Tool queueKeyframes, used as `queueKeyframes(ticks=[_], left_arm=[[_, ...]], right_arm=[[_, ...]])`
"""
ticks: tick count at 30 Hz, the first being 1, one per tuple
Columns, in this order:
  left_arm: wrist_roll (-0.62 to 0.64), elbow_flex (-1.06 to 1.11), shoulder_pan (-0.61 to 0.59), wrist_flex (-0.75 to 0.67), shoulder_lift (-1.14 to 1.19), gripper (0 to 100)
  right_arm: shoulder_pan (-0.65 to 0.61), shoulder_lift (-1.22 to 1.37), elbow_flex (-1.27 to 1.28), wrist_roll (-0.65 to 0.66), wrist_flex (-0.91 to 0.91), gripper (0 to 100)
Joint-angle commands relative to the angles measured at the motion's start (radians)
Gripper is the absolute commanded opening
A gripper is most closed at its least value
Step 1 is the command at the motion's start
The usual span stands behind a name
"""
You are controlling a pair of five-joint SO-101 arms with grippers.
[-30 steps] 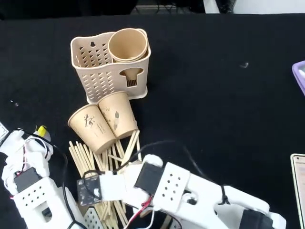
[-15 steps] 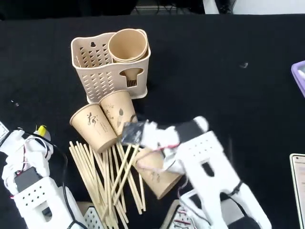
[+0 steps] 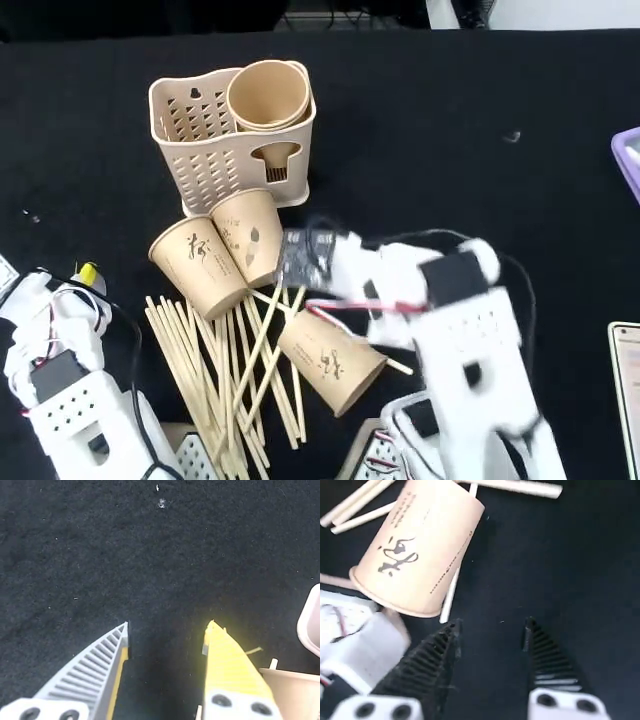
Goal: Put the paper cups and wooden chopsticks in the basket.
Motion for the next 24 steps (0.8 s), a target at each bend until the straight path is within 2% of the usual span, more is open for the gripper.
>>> queueKeyframes(ticks=[1,3,10,19,24], left_arm=[[0.012,-0.067,-0.001,-0.018,-0.005,25],[0.012,-0.067,-0.001,-0.018,-0.005,25],[0.012,-0.067,-0.001,-0.02,-0.005,25],[0.012,-0.068,-0.001,-0.02,-0.005,25],[0.012,-0.07,-0.001,-0.02,-0.005,25]], right_arm=[[-0.103,-0.193,0.137,0.12,0.034,19.5],[-0.132,-0.234,0.225,0.161,0.034,19.5],[-0.077,-0.245,0.357,0.327,0.034,19.5],[-0.097,-0.245,0.387,0.336,0.034,21.8],[-0.12,-0.252,0.426,0.305,-0.006,19.7]])
